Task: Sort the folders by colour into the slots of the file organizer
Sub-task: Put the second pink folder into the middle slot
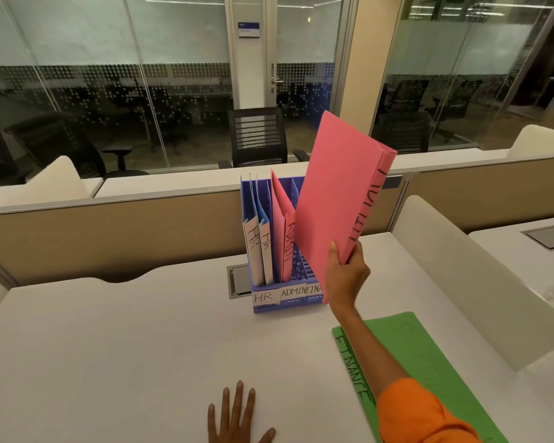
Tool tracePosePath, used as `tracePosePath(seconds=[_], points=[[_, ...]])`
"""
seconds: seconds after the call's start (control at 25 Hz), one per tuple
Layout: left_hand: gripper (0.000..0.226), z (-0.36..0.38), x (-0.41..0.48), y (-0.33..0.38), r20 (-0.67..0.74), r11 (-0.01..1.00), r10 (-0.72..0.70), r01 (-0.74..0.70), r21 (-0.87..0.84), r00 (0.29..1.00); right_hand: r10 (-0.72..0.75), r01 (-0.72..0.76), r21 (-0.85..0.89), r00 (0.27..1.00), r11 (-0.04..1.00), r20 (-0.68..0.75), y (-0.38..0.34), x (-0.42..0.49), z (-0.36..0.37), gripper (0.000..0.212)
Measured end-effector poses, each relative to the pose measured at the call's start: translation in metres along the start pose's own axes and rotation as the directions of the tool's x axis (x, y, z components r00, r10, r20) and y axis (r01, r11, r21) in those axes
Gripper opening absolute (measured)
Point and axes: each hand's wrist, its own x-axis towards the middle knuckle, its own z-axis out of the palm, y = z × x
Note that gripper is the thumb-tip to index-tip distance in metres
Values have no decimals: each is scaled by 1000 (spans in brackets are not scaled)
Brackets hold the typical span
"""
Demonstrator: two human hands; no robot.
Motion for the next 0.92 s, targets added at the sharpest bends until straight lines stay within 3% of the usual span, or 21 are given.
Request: tracePosePath(seconds=[0.68,0.92], points=[[104,33,6,-17,42,999,-35,35,9,999,-51,46,98,997,994,51,41,26,90,24],[100,21,7,-12,-56,997,-14,18,71,998,86,-95,103,992,990,93,65,30,111,29]])
